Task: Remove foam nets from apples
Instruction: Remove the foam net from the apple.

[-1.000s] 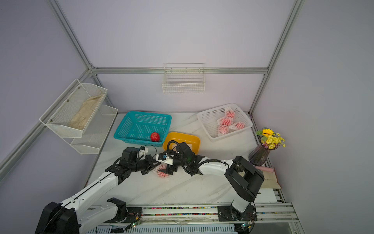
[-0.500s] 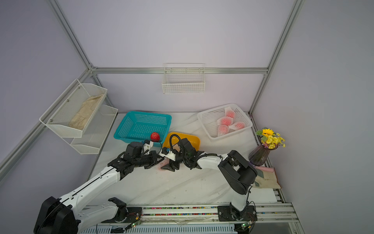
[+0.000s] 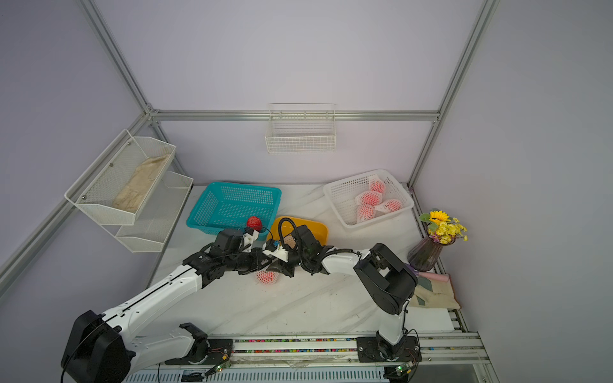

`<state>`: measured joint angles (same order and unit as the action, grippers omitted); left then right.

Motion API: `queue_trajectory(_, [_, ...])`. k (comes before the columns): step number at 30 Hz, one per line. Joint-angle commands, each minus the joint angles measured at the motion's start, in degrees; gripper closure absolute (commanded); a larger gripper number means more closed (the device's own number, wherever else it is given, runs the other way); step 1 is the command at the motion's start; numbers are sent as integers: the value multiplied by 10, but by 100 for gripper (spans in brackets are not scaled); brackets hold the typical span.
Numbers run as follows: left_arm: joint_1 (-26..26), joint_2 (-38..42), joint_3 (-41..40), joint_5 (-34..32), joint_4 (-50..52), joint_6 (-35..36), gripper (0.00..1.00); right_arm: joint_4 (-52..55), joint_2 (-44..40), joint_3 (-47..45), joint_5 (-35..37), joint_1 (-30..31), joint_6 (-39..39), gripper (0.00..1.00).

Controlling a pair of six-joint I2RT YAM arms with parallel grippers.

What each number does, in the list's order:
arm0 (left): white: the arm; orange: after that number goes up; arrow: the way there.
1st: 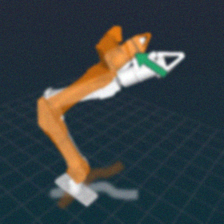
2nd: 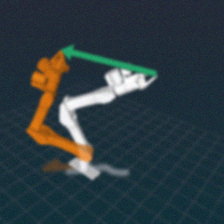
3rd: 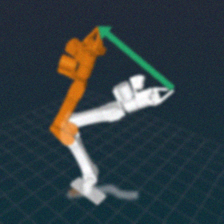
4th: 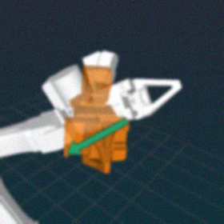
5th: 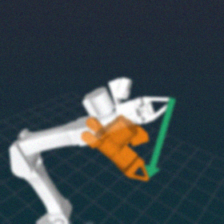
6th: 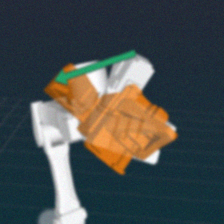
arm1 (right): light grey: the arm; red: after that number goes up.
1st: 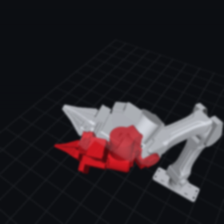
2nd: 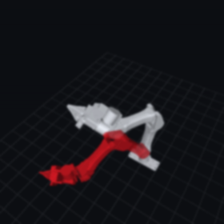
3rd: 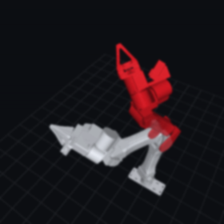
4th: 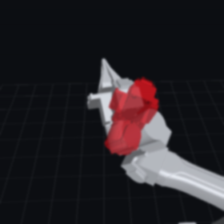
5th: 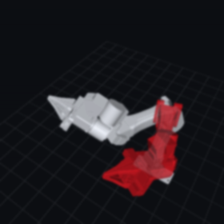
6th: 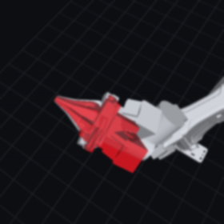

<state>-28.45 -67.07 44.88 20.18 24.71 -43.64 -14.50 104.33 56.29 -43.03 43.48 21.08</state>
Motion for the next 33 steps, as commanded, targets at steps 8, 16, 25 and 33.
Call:
queue_trajectory(8, [-1, 71, 77, -118, 90, 107, 15, -20, 13, 10, -28, -1, -2, 89])
queue_trajectory(16, [1, 163, 37, -198, 150, 174, 13, -35, 21, 16, -20, 0, -12, 91])
queue_trajectory(25, [2, 166, -42, -116, 85, 210, 18, -67, 7, 22, -18, -5, -36, 92])
queue_trajectory(33, [1, 101, -60, -89, 20, 229, 21, -94, -8, 13, -30, -6, -51, 93])
